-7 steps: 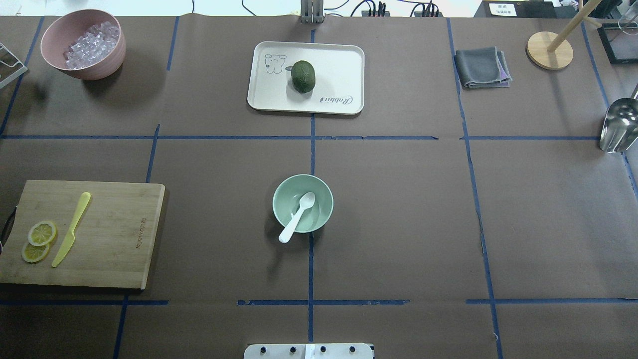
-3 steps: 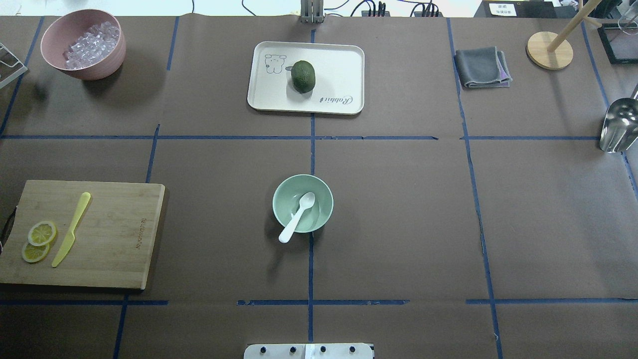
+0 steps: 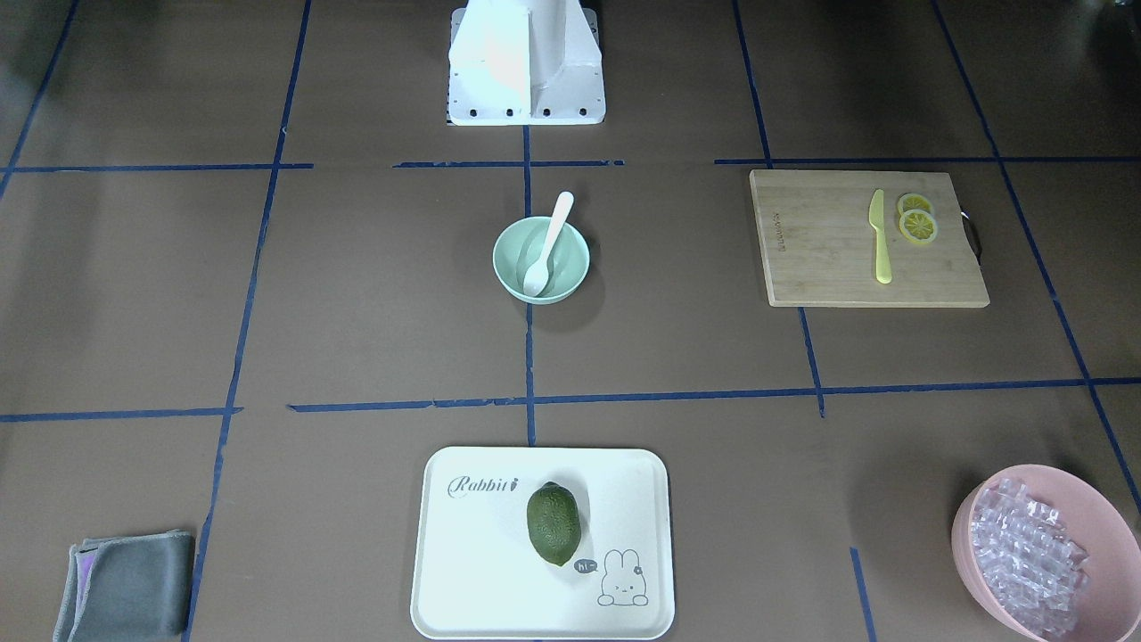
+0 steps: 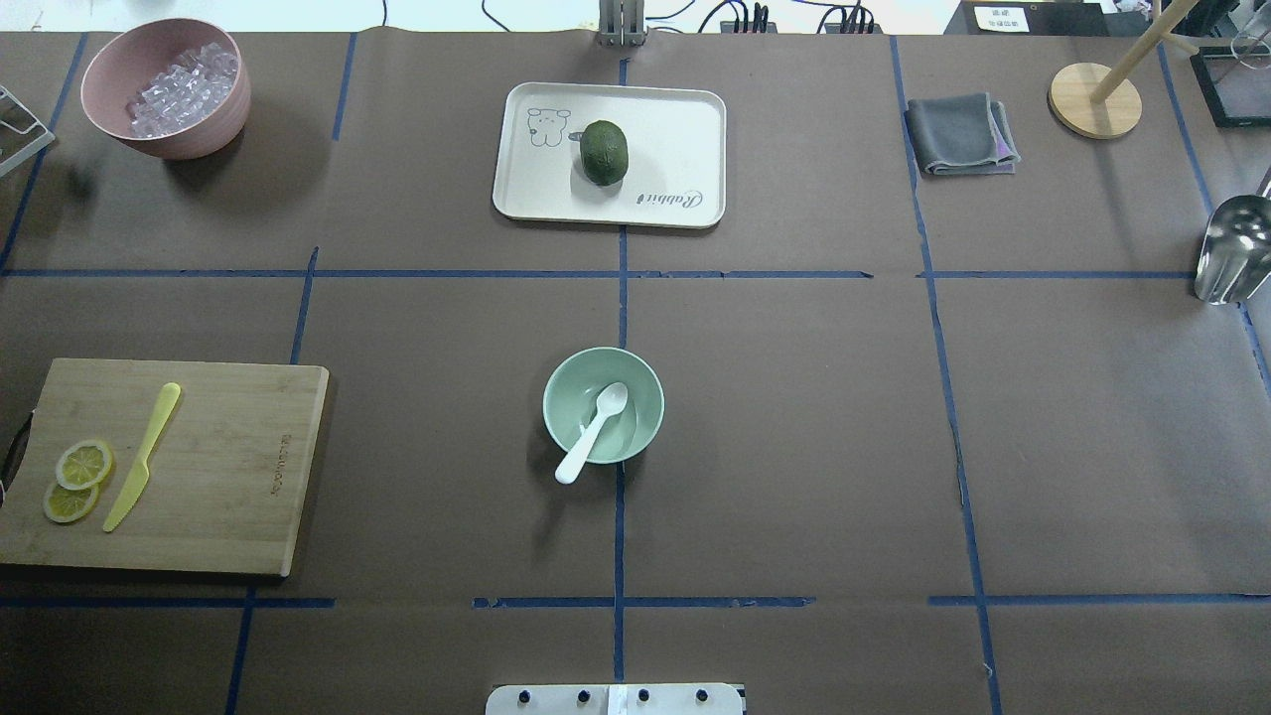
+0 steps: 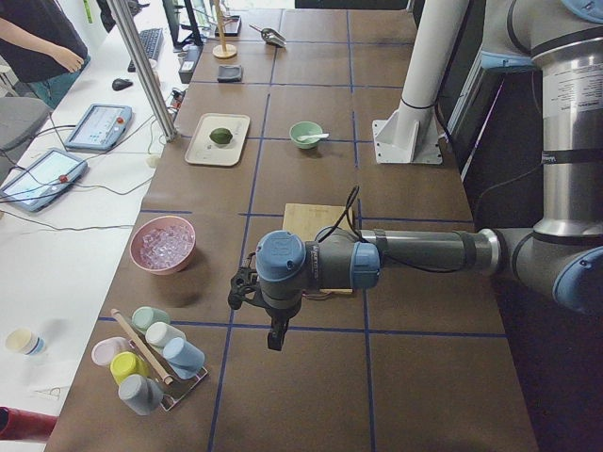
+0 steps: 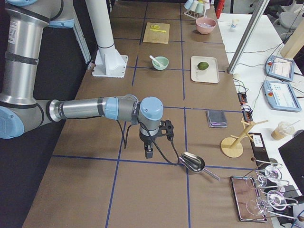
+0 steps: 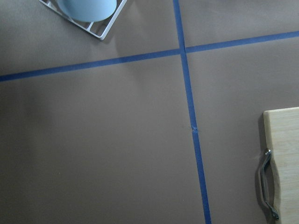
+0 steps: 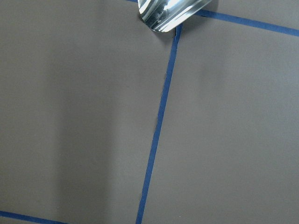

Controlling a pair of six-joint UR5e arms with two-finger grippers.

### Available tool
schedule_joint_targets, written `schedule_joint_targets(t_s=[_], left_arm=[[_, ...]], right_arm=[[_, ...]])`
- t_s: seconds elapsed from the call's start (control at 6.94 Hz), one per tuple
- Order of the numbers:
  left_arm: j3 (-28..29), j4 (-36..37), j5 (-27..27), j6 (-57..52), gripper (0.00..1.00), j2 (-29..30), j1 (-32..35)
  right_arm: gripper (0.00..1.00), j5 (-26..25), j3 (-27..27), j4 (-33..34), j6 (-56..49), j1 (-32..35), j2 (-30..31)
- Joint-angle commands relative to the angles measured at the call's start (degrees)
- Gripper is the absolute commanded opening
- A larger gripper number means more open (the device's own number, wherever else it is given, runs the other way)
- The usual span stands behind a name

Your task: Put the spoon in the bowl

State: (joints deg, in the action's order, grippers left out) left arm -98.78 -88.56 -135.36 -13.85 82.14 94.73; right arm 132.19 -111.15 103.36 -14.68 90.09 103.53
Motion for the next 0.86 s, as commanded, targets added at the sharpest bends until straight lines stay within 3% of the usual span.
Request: schedule_joint_targets(t_s=[0.0,0.72], left_arm=[[0.77,-0.3,-0.43,-0.04,1.0,-0.49,-0.07],[0.78,-0.13,0.36,0.14,1.0,-0.23,-0.16]], right_arm=[[1.0,0.0,-0.11,-0.09,0.18,-0.17,-0.08],[1.0,1.05,0.06,-0.09,0.09,0.0,0.01]])
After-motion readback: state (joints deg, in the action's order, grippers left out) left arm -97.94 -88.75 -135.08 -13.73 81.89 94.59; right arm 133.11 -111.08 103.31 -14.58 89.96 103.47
